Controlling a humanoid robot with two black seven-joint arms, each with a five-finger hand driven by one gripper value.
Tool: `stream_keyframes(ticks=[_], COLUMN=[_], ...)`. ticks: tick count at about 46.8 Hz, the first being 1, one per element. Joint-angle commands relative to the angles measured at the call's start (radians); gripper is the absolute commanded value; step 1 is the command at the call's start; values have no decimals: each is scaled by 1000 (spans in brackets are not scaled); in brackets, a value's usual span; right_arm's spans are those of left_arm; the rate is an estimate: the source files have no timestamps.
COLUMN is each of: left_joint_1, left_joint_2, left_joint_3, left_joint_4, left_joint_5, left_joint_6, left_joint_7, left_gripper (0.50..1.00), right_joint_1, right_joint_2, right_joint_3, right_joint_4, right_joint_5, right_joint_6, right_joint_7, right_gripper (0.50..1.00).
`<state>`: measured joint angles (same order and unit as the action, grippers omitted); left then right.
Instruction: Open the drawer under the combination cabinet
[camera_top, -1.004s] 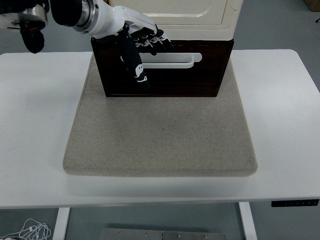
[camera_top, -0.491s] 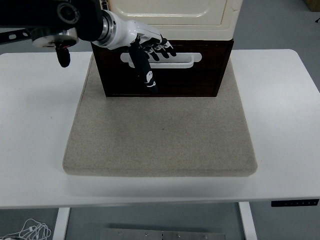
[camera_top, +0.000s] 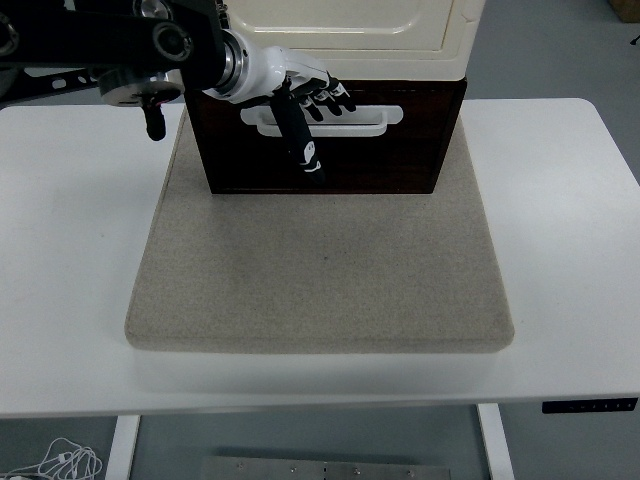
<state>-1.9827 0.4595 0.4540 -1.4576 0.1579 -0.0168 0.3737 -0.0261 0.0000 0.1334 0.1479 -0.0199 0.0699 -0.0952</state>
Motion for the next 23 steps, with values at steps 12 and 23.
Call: stream_keyframes(ticks=[12,23], left_joint_1=[5,5], left_joint_2=[-7,-7], left_joint_3=[0,0], left_joint_4=[6,19], left_joint_5=[0,2], left_joint_6=[3,1], left_joint_7=[-1,-1], left_gripper=[1000,1000], right_joint_1=[0,0], right_joint_2=[0,0], right_joint_3=[0,0], right_joint_4=[-1,-1], right_joint_5=[0,0], right_joint_6=[-1,-1], right_joint_7=[-1,0], right_gripper=[926,926])
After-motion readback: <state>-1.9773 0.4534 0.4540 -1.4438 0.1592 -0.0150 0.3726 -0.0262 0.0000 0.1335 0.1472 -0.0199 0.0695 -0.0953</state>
